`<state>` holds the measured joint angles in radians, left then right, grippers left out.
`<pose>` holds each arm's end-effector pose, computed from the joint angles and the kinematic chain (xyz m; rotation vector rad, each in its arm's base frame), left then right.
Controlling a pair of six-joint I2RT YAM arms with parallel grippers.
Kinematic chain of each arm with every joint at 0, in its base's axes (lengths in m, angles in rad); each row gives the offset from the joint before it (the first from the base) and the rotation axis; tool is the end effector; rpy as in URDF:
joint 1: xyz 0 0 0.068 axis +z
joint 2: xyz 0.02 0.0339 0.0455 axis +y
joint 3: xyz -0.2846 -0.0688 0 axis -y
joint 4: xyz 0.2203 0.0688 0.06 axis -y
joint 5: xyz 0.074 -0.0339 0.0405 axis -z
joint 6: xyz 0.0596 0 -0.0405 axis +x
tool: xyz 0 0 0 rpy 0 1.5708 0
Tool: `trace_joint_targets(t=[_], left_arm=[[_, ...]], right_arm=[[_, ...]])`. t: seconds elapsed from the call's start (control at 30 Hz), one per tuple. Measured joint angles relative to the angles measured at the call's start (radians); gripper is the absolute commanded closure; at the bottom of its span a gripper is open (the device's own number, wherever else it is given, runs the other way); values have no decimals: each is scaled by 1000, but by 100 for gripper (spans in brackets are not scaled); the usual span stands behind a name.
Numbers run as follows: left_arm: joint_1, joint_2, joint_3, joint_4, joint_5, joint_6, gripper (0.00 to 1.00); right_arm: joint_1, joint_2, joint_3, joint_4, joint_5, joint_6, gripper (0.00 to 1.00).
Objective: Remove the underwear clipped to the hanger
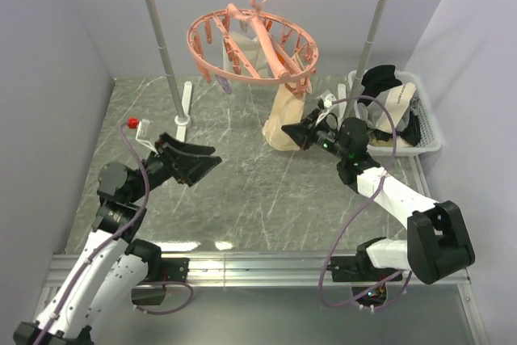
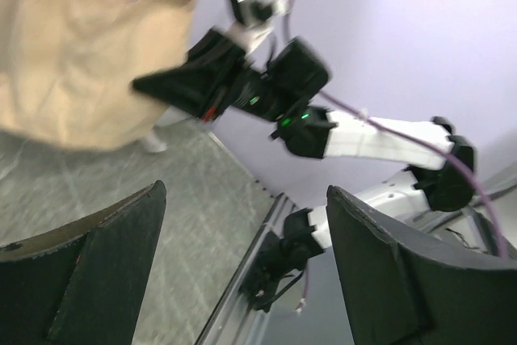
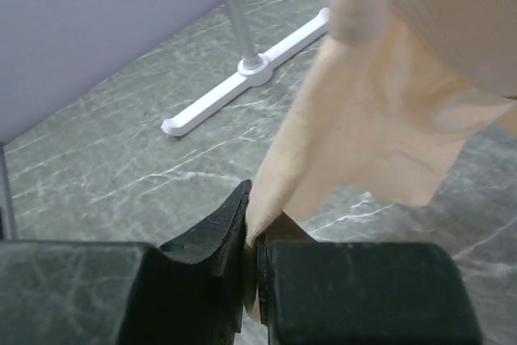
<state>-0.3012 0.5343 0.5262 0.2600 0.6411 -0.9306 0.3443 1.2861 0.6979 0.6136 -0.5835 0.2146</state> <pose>0.0981 -0.0678 0.3470 0.1373 1.5231 -1.4286 0.2528 0.1255 0.3175 -0.5760 1.5134 0.8845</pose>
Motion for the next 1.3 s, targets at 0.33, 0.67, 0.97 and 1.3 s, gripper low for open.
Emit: trace_joint_targets(t=[0.33, 0.67, 0.97, 1.3], left_arm=[[-323, 248, 282, 25, -71, 80, 20], [-461, 417, 449, -22, -224, 154, 20], [-593, 578, 671, -197, -487, 259, 20], [-629, 692, 821, -416, -753, 318, 20]], right_arm=[[63, -69, -89, -1, 18, 20, 88], [104, -140, -103, -20, 21, 32, 88], [197, -201, -101, -68, 82, 27, 89], [235, -201, -84, -129, 124, 15, 90]])
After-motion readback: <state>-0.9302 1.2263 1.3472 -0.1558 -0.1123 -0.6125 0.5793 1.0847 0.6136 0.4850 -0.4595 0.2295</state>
